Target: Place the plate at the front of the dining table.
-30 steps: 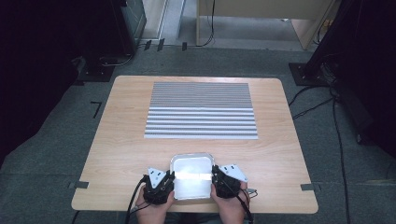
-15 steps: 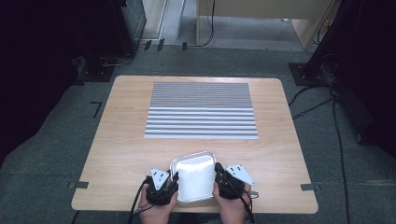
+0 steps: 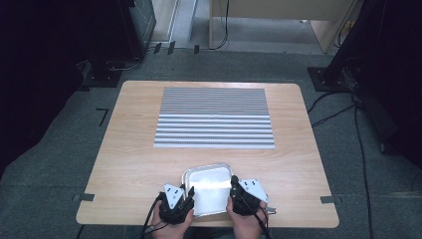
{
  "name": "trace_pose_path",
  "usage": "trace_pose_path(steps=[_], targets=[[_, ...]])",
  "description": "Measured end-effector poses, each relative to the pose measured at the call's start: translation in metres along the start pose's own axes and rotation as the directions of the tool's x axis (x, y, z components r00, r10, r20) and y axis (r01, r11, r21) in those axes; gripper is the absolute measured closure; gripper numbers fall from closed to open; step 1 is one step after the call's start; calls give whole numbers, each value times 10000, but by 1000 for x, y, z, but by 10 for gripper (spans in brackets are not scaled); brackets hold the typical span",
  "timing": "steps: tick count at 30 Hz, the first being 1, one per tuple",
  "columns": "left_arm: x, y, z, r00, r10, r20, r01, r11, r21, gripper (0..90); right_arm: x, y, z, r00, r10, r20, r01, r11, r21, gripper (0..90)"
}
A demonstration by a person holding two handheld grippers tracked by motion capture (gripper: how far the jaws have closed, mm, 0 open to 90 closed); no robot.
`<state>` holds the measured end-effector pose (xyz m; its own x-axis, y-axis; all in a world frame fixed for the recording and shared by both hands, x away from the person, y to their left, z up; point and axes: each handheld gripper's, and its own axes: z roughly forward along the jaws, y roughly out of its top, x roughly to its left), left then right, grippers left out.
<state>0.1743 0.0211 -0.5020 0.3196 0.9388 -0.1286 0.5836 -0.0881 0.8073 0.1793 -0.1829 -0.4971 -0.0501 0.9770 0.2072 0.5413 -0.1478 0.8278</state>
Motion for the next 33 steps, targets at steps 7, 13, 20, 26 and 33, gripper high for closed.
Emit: trace_pose_path(steps=[7,13,20,26,33], targets=[[-1,1,13,9990,-192,400,172,9986,497,651,-2,-4,-6,9993,205,315,-197,9995,-243,899],[-2,-1,16,9984,-329,457,303,9980,560,645,-11,-3,-7,9997,248,-52,-248,9997,33,870],[2,-2,16,9988,-387,315,375,9985,394,779,-10,-5,-5,10000,68,64,-69,9998,211,884],[2,-1,17,9982,-509,323,501,9984,263,794,-9,-4,-5,9986,502,168,-506,9984,235,893],[4,9,13,9977,-655,198,659,9976,-227,860,-8,5,-6,9976,687,-45,-687,9976,50,896]])
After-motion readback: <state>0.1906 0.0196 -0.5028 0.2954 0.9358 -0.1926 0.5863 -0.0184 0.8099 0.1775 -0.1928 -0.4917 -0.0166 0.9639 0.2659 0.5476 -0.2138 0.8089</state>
